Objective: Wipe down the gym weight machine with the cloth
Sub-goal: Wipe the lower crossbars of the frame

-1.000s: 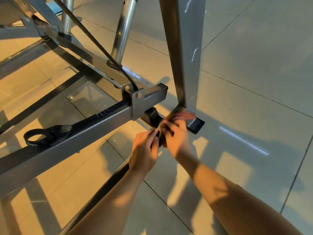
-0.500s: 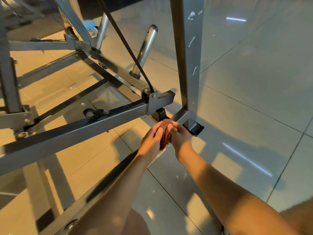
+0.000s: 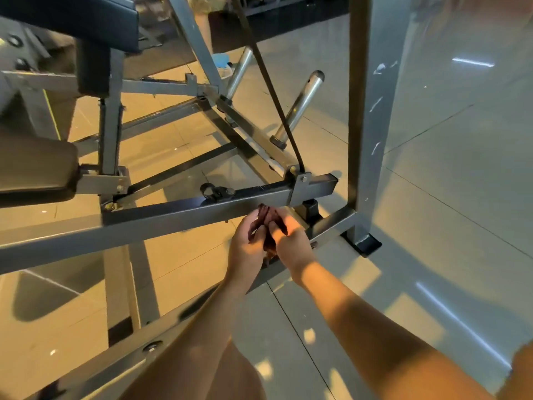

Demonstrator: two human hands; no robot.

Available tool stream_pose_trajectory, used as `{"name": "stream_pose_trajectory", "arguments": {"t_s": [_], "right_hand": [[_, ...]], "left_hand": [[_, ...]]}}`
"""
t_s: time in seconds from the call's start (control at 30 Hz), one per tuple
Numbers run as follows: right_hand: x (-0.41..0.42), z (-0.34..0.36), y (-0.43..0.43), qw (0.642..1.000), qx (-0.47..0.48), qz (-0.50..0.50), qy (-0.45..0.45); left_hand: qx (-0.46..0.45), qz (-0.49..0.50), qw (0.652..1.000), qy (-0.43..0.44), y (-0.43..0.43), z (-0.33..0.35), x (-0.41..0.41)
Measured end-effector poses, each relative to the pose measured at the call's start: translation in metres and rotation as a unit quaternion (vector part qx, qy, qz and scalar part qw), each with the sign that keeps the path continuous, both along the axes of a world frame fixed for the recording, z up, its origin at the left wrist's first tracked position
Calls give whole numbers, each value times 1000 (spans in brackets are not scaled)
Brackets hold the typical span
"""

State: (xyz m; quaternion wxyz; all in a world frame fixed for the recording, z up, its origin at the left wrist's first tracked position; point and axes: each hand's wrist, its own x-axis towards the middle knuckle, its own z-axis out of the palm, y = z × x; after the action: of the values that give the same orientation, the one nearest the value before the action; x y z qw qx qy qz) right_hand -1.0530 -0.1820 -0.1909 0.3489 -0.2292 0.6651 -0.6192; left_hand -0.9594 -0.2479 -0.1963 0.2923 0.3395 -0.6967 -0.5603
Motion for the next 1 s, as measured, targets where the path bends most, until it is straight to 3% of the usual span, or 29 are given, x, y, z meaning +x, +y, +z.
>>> {"name": "stream_pose_trajectory", "arguments": {"t_s": [0.2,0.37,0.5,0.6,0.67,0.77,0.87,0.93,1.0], "right_hand": [[-35,1,-1,999,-28,-17,34],[-93,4,28,989,-11,-145,12],[-155,-7,63,969,-98,-226,-25],[-196,-9,77,952,-130,-274,-40],[-218,-9,74,949,-97,-300,22],[-239,-11,60,960,-52,-259,93],[-252,-26,53,965,-35,-224,130],[-257,-47,53,966,-20,-233,106],[-258,-65,54,969,-3,-248,5]], "left_hand": [[-55,76,995,-15,7,5,-28],[-11,37,999,-27,41,15,-97],[-94,-33,994,-49,53,7,-156],[-55,-71,995,-50,56,6,-198],[-26,-66,997,-35,58,1,-220],[60,-43,997,-7,64,-5,-242],[56,1,998,-5,71,-17,-251],[64,15,998,-4,75,-22,-253],[70,10,997,-8,78,-29,-254]]}}
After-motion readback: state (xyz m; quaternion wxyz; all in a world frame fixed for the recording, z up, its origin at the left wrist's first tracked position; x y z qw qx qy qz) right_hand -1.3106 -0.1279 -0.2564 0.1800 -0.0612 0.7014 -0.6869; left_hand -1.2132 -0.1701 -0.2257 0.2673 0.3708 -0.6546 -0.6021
